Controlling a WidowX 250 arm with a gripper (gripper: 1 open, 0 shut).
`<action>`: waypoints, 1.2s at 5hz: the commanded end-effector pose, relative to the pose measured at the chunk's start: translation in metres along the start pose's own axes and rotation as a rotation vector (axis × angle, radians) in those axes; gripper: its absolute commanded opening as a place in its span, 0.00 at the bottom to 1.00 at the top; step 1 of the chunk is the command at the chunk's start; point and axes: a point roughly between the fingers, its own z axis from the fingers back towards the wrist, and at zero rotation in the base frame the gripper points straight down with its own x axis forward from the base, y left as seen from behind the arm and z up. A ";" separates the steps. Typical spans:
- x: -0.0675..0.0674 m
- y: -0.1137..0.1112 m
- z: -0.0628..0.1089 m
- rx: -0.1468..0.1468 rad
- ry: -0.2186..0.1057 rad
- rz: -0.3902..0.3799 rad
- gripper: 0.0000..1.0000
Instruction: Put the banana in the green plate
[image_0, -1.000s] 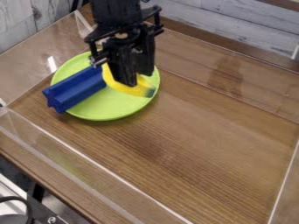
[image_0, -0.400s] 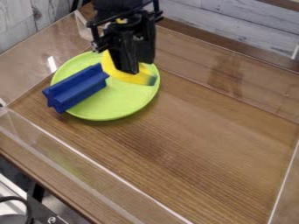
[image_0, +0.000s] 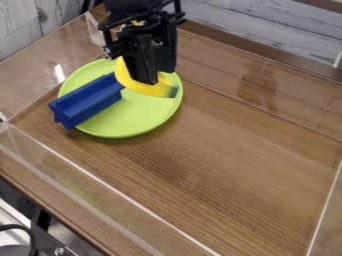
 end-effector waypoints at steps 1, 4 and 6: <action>0.006 -0.006 0.014 -0.056 -0.030 -0.011 0.00; 0.017 -0.012 0.009 -0.062 -0.056 -0.044 0.00; 0.023 -0.017 0.007 -0.068 -0.070 -0.065 0.00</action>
